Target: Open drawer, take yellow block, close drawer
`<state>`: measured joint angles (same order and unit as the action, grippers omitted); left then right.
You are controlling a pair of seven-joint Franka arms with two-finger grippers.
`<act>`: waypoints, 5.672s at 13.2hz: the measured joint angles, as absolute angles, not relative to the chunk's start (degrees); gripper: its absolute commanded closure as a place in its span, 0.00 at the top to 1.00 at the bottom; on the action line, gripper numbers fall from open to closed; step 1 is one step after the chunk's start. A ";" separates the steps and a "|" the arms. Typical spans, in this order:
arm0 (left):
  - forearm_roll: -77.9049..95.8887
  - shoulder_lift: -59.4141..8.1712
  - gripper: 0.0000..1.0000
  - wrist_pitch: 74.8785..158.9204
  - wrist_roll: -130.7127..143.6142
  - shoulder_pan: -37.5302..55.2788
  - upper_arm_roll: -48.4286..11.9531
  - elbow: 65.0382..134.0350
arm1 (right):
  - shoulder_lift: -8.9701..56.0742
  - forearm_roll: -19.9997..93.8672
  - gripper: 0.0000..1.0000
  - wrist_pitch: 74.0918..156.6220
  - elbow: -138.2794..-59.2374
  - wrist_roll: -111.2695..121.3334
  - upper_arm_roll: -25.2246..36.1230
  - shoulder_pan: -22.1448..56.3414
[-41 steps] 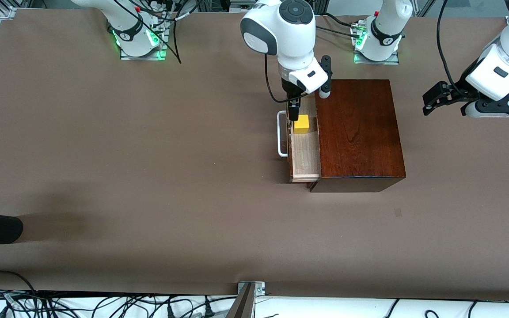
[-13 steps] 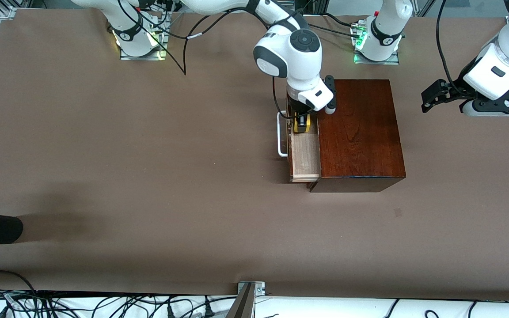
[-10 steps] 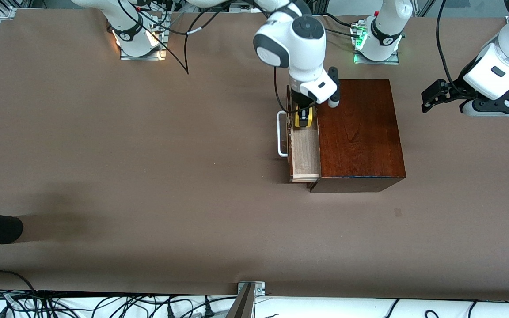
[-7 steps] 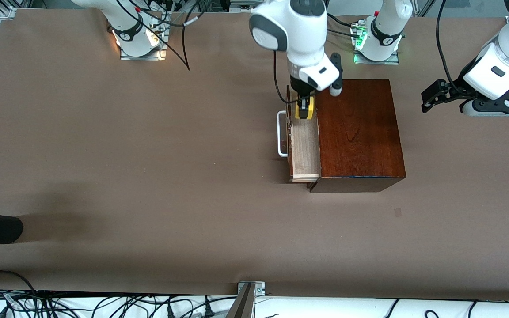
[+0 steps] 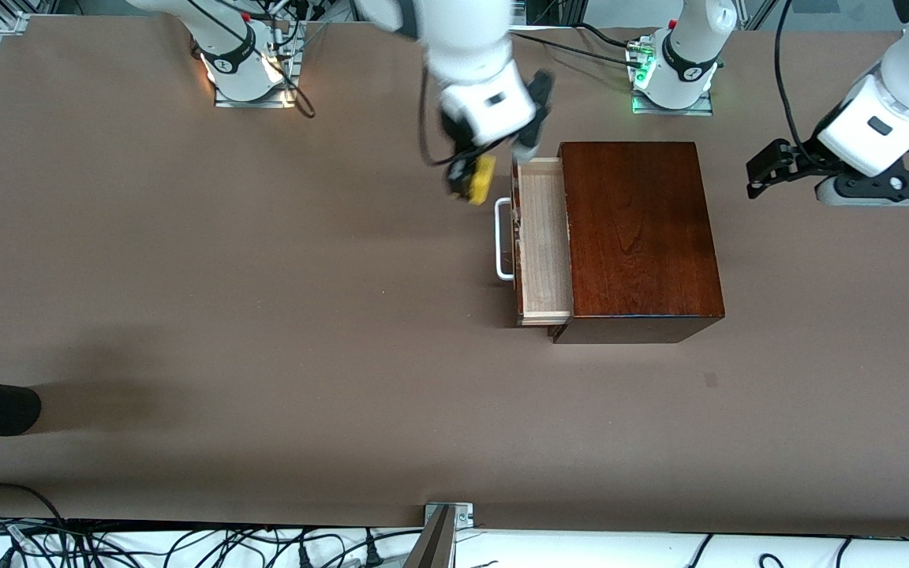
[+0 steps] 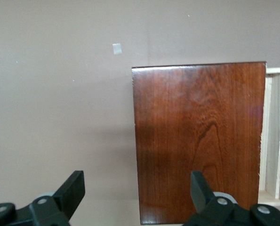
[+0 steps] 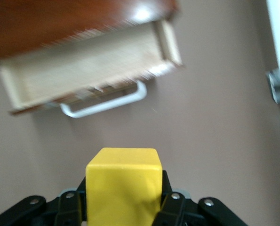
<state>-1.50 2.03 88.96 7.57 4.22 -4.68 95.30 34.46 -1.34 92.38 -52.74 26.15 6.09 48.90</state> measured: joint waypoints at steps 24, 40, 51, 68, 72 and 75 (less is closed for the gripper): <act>-11.55 -35.33 1.00 100.20 -34.14 26.51 -24.80 82.32 | 20.63 -1.01 0.00 147.42 -126.91 3.81 2.53 11.09; -16.69 -37.33 1.00 87.84 -38.72 22.65 -23.93 83.32 | 11.11 -1.04 1.00 130.07 -115.31 1.70 0.62 9.06; -16.69 -21.11 1.00 82.83 -37.33 13.16 -23.57 77.35 | 3.23 2.70 1.00 94.98 -94.31 2.62 0.31 5.58; -0.70 1.99 1.00 91.87 -2.53 -1.76 -5.53 94.11 | 3.43 0.75 1.00 94.38 -90.89 2.71 0.14 5.67; -0.76 2.15 1.00 87.78 -1.24 0.18 -5.40 95.15 | 3.44 0.75 1.00 94.14 -90.88 2.71 0.12 5.67; -0.77 2.14 1.00 87.78 -1.11 2.72 -2.76 95.32 | 3.44 0.75 1.00 94.12 -90.87 2.71 0.12 5.66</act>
<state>-0.77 2.14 87.78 -1.11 2.72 -2.76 95.32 3.44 0.75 94.12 -90.87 2.71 0.12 5.66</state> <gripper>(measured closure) 0.000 0.000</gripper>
